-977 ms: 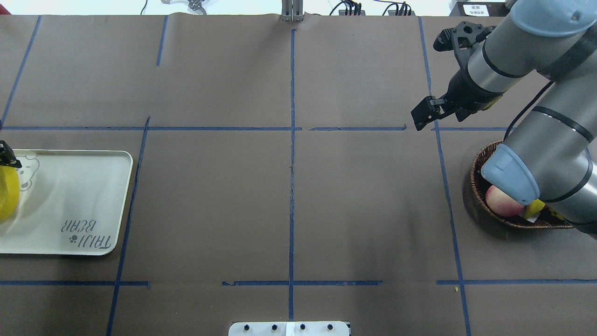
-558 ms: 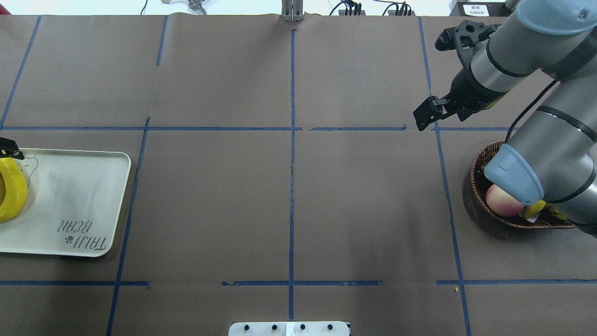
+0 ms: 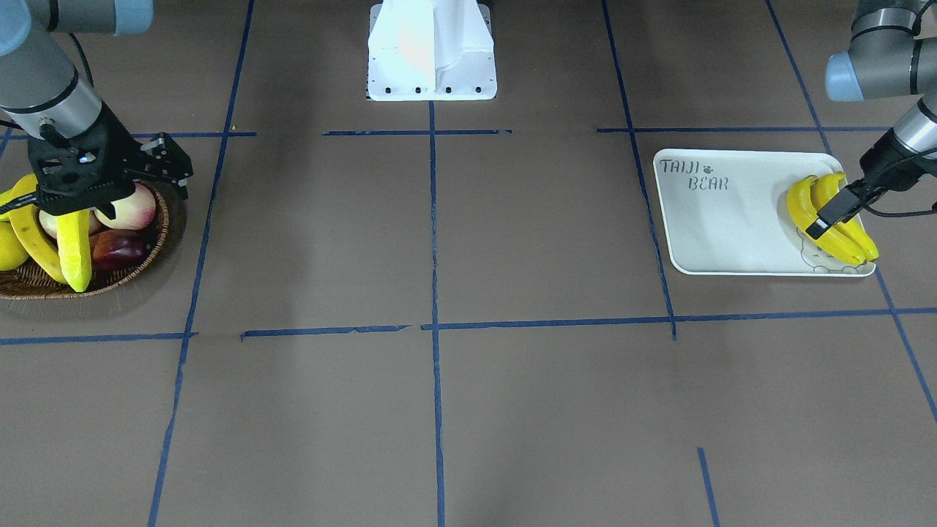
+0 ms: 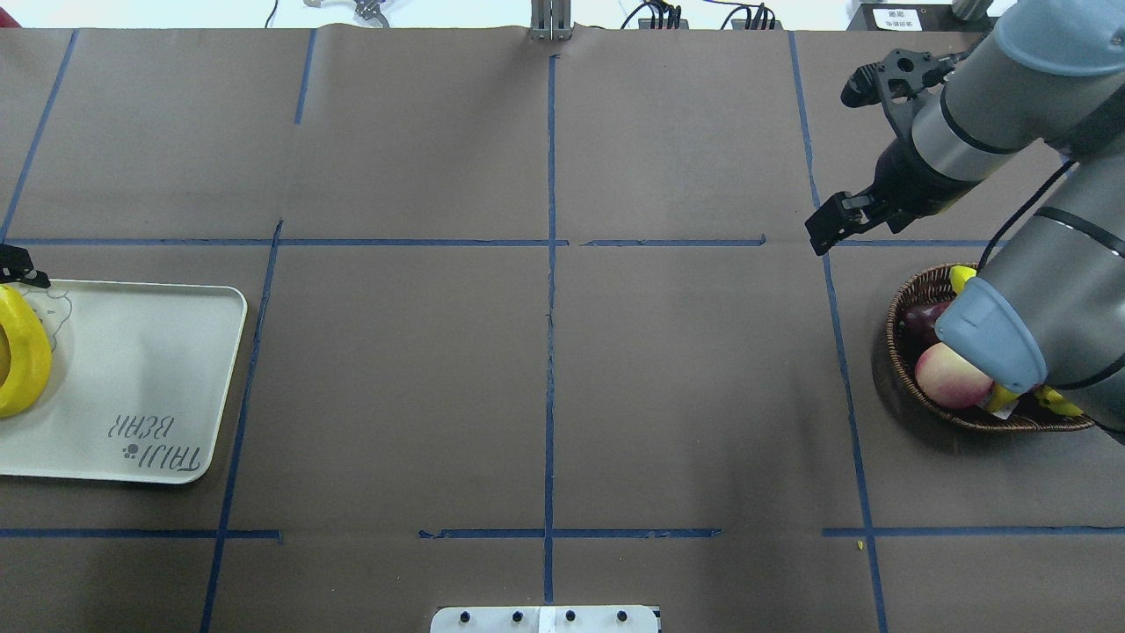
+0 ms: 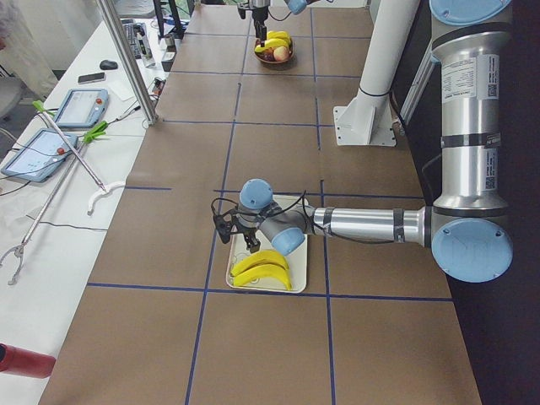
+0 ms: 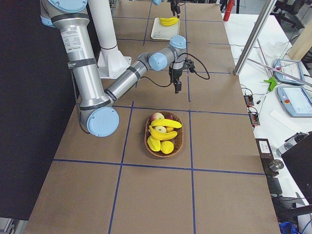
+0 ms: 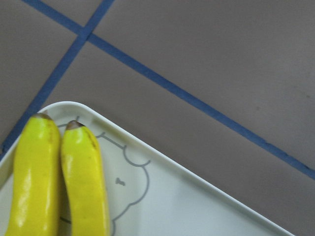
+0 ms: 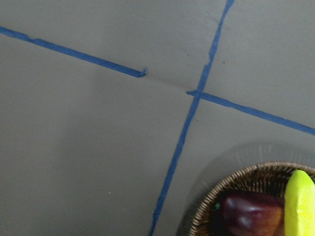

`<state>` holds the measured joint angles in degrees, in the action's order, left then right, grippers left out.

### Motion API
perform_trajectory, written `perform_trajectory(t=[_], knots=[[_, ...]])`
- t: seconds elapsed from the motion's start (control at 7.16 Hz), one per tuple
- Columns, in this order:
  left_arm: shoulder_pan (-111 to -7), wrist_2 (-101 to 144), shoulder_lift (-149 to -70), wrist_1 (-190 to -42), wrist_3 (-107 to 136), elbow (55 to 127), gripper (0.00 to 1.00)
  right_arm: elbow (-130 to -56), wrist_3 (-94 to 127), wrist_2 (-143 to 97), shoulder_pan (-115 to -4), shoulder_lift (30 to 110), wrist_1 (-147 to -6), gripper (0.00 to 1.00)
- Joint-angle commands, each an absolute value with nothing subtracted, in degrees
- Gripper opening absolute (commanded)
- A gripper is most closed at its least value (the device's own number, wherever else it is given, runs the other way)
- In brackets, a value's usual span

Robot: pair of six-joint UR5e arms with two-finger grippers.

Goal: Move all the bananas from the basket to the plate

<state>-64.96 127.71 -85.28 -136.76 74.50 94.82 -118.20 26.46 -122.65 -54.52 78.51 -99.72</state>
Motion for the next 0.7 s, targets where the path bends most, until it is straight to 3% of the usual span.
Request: perform_trajectory(t=[0.0, 0.28, 0.56], knots=[[-64.6, 127.3, -85.8, -136.8, 74.5, 96.5, 1.00, -123.1, 16.3, -123.0, -59.5, 88.9, -99.4, 0.99], [-64.4, 127.3, -85.8, -136.8, 74.8, 96.9, 1.00, -123.1, 10.8, -122.9, -61.9, 96.2, -99.1, 0.98], [-64.2, 127.4, -85.7, -137.0, 75.0, 97.1, 1.00, -120.1, 16.6, -122.2, -62.1, 96.9, -99.1, 0.95]])
